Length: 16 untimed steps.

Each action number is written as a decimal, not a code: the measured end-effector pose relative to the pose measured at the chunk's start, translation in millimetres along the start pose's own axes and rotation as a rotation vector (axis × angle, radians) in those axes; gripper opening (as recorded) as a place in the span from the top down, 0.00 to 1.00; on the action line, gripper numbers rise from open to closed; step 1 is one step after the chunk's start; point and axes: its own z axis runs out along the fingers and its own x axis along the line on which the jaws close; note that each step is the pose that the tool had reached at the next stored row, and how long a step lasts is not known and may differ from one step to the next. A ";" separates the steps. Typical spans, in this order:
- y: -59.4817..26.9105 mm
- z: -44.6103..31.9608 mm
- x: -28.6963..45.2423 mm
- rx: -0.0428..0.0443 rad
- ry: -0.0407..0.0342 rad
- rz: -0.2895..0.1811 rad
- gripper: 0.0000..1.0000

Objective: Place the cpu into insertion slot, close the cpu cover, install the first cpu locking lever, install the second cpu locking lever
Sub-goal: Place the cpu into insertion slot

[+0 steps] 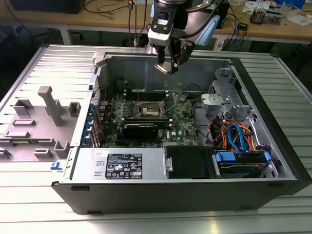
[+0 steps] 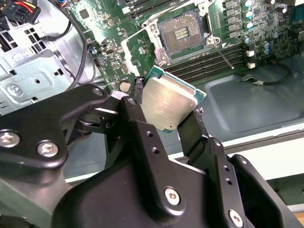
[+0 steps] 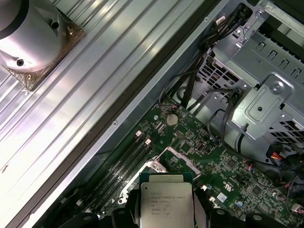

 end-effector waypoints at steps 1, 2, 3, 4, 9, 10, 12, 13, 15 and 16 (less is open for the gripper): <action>0.0 0.1 0.0 0.0000 -0.0001 0.002 0.45; 0.0 0.2 0.0 -0.0002 -0.0004 0.005 0.45; 0.0 0.3 0.0 -0.0002 -0.0005 0.007 0.45; 0.0 0.4 0.0 -0.0003 -0.0007 0.009 0.45; -0.1 1.2 0.0 -0.0009 -0.0039 0.045 0.45; -0.1 1.3 0.0 -0.0010 -0.0044 0.051 0.45; -0.1 1.6 0.0 -0.0013 -0.0059 0.068 0.45; -0.1 1.8 0.0 -0.0014 -0.0066 0.076 0.45; -0.2 1.8 0.0 -0.0015 -0.0070 0.081 0.45; -0.2 1.8 0.0 -0.0016 -0.0070 0.081 0.45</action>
